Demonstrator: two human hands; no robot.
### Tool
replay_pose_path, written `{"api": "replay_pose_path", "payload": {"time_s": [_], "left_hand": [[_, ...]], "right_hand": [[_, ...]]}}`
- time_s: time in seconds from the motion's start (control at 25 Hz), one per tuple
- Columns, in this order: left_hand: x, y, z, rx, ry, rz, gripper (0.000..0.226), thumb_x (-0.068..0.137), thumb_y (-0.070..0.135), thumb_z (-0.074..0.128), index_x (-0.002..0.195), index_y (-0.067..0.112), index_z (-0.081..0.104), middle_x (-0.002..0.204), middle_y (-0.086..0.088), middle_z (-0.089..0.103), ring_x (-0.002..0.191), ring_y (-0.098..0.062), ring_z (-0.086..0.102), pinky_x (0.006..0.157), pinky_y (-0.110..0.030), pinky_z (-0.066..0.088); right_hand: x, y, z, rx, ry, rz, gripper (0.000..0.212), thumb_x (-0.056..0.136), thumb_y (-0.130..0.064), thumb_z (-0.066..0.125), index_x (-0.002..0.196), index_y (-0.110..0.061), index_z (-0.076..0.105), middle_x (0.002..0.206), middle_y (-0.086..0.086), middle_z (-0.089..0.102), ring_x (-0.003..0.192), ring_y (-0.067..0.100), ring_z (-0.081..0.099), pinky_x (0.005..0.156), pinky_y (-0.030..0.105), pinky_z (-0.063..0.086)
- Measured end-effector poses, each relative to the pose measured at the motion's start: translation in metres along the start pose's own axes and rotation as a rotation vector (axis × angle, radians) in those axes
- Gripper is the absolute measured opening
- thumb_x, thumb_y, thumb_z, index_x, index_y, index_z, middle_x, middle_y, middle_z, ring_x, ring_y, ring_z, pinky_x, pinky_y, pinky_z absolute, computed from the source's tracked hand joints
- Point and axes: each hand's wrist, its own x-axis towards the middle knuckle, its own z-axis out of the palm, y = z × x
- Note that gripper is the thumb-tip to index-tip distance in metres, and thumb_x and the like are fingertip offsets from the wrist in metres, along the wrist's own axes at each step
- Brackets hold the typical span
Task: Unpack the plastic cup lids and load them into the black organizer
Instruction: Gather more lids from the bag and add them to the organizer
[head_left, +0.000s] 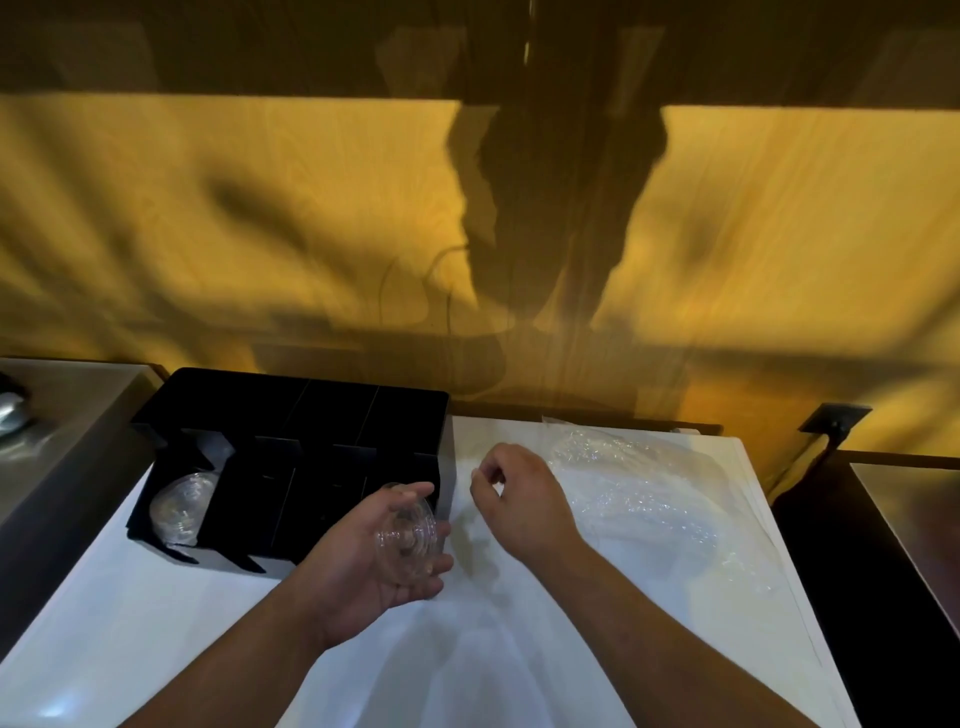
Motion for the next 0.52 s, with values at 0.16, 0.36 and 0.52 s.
{"api": "replay_pose_path", "payload": {"time_s": [0.16, 0.36, 0.52], "left_hand": [[-0.003, 0.005, -0.003, -0.020, 0.018, 0.010, 0.060, 0.069, 0.043, 0.084, 0.126, 0.026, 0.074, 0.129, -0.028, 0.070, 0.097, -0.046, 0.074, 0.083, -0.052, 0.060], [-0.007, 0.008, -0.002, -0.019, 0.004, -0.006, 0.057, 0.072, 0.040, 0.080, 0.126, 0.024, 0.074, 0.127, -0.028, 0.071, 0.097, -0.047, 0.073, 0.075, -0.049, 0.061], [-0.006, 0.010, -0.002, -0.032, -0.018, -0.015, 0.064, 0.068, 0.039, 0.083, 0.128, 0.022, 0.073, 0.127, -0.029, 0.069, 0.095, -0.047, 0.071, 0.077, -0.050, 0.060]], "right_hand": [[0.036, 0.021, 0.010, -0.325, -0.205, 0.048, 0.014, 0.095, -0.027, 0.061, 0.104, -0.016, 0.066, 0.101, 0.007, 0.068, 0.092, 0.026, 0.063, 0.069, 0.031, 0.044], [0.032, 0.053, 0.037, -0.600, -0.489, 0.085, 0.050, 0.094, -0.025, 0.071, 0.139, -0.014, 0.052, 0.128, 0.013, 0.065, 0.115, 0.032, 0.061, 0.096, 0.040, 0.054], [0.027, 0.066, 0.058, -0.674, -0.526, 0.094, 0.067, 0.093, -0.029, 0.076, 0.149, -0.014, 0.043, 0.135, 0.014, 0.062, 0.120, 0.033, 0.061, 0.102, 0.041, 0.053]]}}
